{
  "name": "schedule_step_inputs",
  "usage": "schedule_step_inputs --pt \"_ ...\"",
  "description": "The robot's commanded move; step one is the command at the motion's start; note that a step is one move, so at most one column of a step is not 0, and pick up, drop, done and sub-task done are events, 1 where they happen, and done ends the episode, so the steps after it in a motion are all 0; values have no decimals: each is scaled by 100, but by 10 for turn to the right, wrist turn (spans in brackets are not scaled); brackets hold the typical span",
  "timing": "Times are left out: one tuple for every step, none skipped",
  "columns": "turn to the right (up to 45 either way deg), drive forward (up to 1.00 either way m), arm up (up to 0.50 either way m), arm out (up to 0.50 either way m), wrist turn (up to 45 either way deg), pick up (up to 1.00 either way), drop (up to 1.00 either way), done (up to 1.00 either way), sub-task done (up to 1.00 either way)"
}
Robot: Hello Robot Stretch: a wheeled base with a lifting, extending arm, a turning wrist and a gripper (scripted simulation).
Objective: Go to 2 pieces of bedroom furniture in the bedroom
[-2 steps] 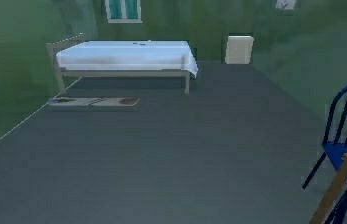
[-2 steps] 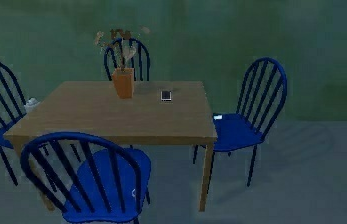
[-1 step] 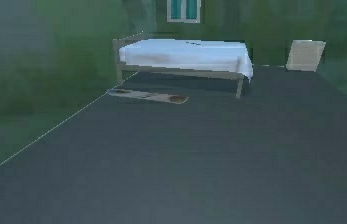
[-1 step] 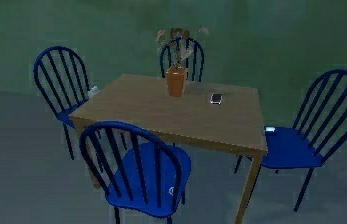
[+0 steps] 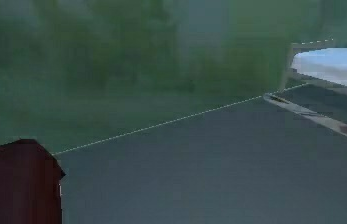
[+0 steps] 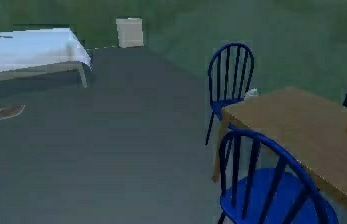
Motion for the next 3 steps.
schedule_step_inputs --pt "450 0 0 0 0 0 0 0 0" --pt "-450 0 0 0 0 0 0 0 0" --pt "450 0 0 0 0 0 0 0 0"
